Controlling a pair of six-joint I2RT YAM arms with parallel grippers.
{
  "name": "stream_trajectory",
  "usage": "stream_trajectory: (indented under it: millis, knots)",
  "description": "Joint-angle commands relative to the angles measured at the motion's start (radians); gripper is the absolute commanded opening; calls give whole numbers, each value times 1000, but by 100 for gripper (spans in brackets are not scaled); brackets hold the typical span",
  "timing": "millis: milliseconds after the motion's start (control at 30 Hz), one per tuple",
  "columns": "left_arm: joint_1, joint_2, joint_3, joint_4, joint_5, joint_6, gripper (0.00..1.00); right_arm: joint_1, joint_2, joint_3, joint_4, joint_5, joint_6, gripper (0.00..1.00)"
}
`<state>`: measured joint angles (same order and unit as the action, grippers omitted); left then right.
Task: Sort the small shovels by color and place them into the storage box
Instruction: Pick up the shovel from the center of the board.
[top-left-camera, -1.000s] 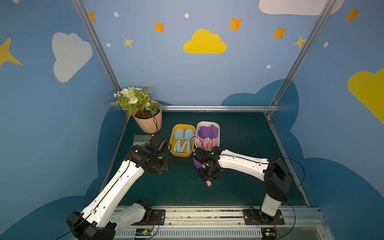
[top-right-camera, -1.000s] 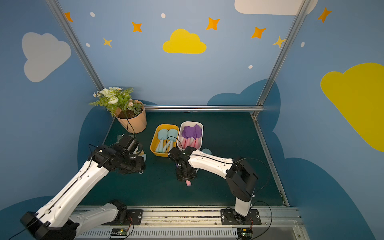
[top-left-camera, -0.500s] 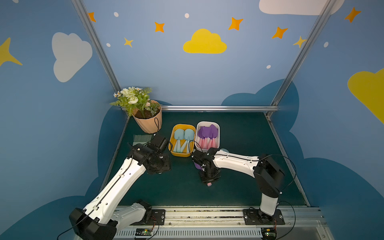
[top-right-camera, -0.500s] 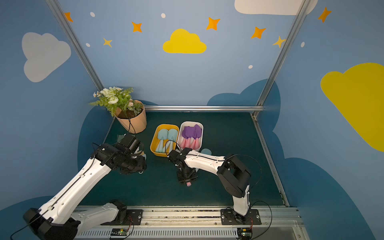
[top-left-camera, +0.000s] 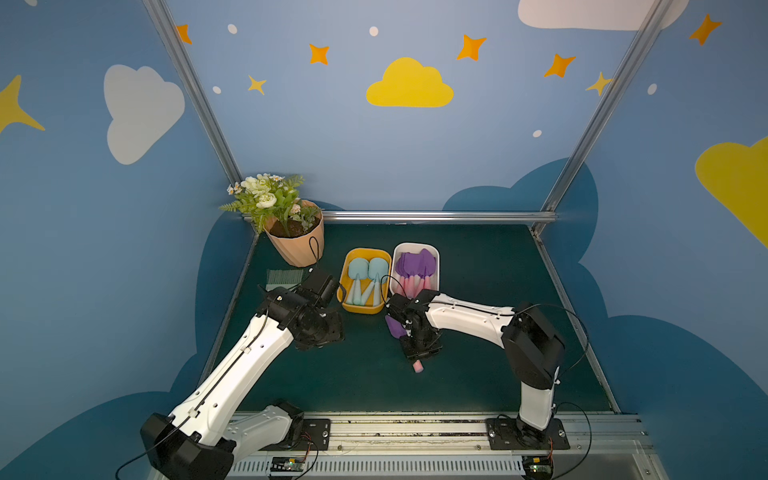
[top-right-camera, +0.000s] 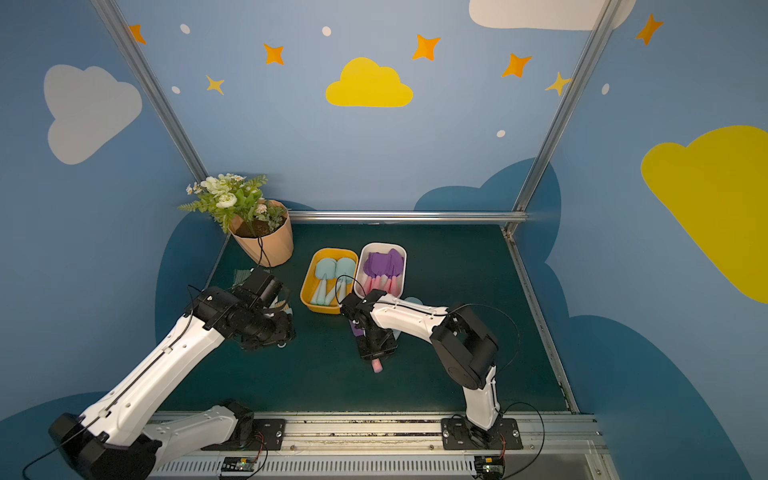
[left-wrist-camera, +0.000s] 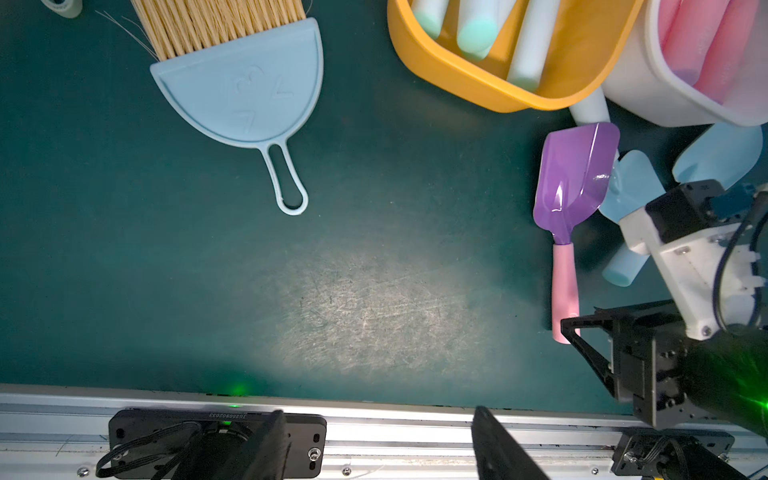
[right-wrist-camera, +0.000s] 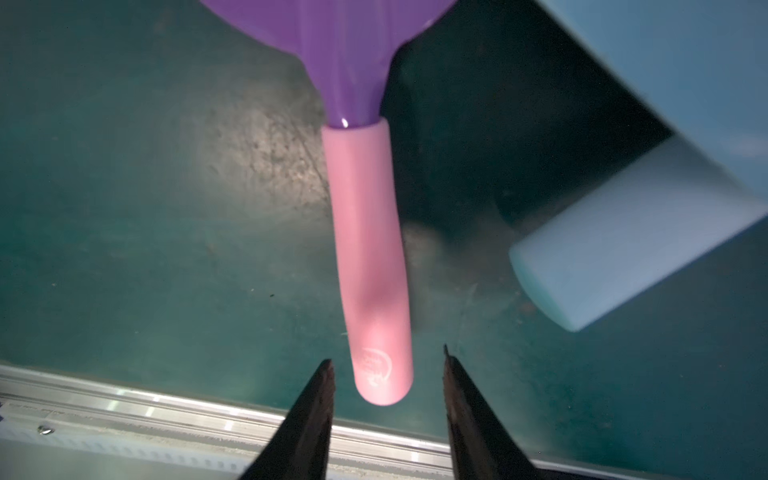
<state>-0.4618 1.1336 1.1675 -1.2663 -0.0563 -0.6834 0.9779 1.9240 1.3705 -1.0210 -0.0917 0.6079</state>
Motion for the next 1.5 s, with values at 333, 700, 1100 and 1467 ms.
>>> stream_trajectory:
  millis: [333,700,1100,1467]
  knots:
    - [-5,-3,-8,-18,4,-4,74,-8,58,18,6,-26,-7,45]
    - [-5,-8,-12,-21,-5,-3,86,0,69,3,22,-44,1,37]
    - [-5,-14,-10,-22,-10,-4,88,12,52,-6,17,-41,9,12]
    - [-6,-19,-10,-24,-14,-5,88,58,12,27,-30,-64,-36,6]
